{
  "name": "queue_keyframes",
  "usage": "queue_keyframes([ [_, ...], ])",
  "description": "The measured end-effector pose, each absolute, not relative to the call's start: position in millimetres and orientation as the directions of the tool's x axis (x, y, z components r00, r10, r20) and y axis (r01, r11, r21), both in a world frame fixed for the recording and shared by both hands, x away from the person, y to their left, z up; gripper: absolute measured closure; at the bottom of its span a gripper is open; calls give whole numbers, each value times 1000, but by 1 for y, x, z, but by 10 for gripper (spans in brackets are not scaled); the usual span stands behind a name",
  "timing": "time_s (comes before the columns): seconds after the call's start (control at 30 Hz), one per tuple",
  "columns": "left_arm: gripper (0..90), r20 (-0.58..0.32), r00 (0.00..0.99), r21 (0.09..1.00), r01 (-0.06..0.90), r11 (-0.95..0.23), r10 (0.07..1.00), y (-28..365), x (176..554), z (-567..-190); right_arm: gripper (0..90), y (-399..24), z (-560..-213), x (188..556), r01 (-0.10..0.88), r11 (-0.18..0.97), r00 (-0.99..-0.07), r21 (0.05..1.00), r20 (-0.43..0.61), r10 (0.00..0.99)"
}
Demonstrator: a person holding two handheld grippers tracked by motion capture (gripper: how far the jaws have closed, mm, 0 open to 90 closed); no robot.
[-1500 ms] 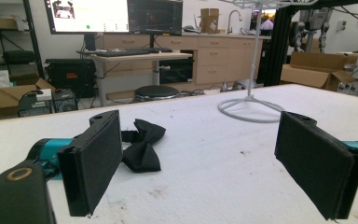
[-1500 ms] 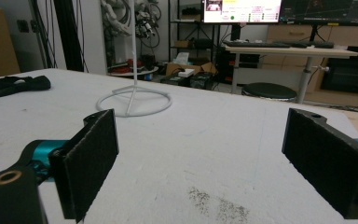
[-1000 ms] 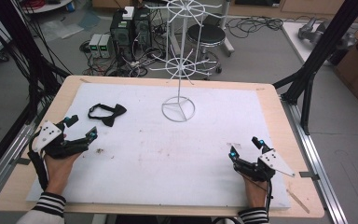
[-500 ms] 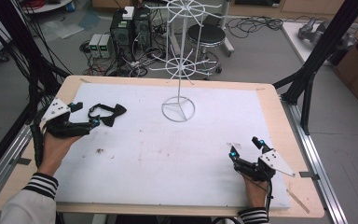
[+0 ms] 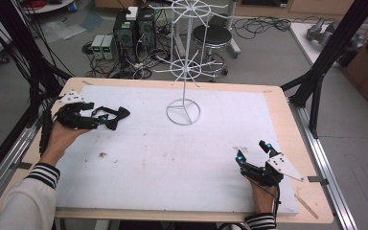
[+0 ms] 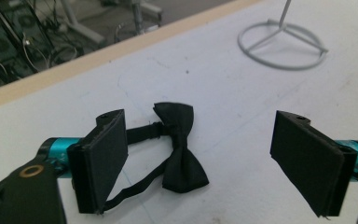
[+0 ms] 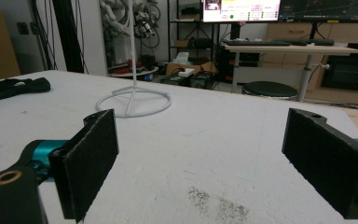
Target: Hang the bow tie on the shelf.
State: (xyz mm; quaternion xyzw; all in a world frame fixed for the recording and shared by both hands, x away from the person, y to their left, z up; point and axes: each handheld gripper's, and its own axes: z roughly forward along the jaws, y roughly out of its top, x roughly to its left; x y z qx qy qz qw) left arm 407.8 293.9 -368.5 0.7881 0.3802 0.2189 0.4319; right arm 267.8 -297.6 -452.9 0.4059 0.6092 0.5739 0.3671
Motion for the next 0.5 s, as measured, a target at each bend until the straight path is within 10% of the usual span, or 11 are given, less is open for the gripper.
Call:
queue_keyframes([
  [0.5, 204, 48, 631, 743, 496, -449, 775, 274, 438, -382, 97, -298, -453, 268, 70, 14, -398, 997, 14, 917],
])
